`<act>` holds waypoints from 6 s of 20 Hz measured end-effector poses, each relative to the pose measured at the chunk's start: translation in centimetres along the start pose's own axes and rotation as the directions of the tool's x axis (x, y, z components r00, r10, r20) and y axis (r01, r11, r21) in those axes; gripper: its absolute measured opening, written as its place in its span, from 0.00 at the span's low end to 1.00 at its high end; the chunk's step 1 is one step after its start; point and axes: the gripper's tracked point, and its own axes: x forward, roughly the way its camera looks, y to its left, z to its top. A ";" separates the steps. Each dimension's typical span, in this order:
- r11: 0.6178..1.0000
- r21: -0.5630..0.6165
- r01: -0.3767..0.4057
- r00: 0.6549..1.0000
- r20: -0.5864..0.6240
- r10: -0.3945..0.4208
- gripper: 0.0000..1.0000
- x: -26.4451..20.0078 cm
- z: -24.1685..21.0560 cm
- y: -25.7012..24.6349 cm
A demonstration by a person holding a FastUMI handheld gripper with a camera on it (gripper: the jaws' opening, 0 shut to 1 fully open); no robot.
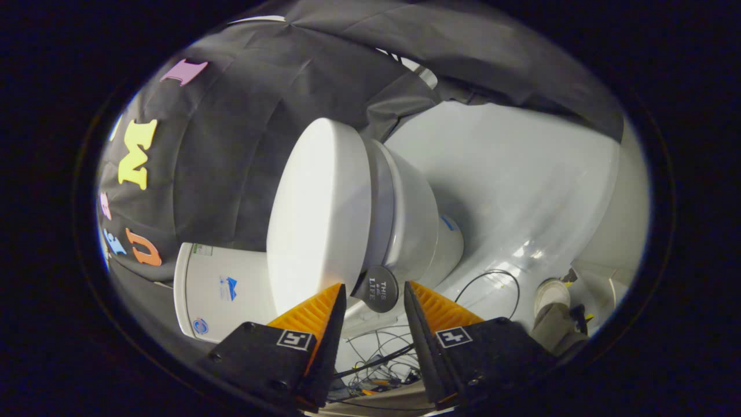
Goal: Open the toilet lid.
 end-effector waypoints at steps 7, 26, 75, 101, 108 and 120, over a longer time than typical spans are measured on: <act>0.999 0.034 0.027 0.999 0.032 -0.028 0.38 0.2 0.7 -0.4; 1.000 0.007 -0.030 0.996 0.082 0.029 0.22 -2.3 1.0 3.3; 0.753 -0.634 0.175 0.966 0.258 -0.008 0.21 -10.8 -5.9 23.5; 0.513 -0.798 0.317 0.931 0.365 -0.008 0.21 -10.1 -13.1 31.8; 0.470 -0.841 0.269 0.946 0.323 0.036 0.21 -9.3 -15.9 34.2; 0.425 -0.885 0.187 0.966 0.245 0.085 0.21 -7.3 -20.1 36.7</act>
